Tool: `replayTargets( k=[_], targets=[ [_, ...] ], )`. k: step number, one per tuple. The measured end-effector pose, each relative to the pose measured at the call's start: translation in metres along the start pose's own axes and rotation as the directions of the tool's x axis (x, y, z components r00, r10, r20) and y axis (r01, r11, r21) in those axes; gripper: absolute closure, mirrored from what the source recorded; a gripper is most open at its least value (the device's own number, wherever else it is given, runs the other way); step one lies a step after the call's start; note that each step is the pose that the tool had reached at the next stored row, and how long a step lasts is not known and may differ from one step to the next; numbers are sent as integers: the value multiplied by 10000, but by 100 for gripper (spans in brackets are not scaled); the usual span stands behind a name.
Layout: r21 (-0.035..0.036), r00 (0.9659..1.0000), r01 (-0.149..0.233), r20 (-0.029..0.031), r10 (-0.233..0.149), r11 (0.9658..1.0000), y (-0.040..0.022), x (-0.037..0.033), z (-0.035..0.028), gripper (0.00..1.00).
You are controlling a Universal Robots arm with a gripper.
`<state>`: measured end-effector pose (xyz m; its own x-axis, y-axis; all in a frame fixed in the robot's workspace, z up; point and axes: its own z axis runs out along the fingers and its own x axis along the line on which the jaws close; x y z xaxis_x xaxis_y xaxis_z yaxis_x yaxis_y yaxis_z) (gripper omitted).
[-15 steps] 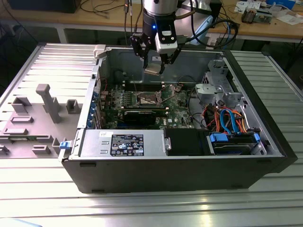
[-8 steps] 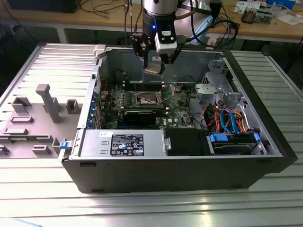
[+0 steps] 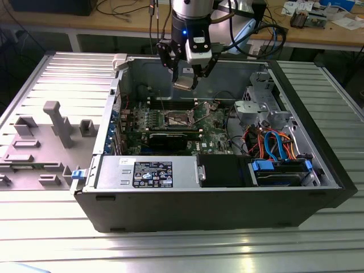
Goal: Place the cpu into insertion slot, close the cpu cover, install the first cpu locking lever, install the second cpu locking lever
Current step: 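Place the cpu into insertion slot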
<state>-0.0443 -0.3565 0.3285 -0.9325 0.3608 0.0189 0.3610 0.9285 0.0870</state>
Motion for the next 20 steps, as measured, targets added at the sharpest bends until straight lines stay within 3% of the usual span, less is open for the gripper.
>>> replayTargets(
  k=[20],
  targets=[
    [-5, 9991, -433, 40, 433, 9991, 0, 0, 0, 45]
  ],
)
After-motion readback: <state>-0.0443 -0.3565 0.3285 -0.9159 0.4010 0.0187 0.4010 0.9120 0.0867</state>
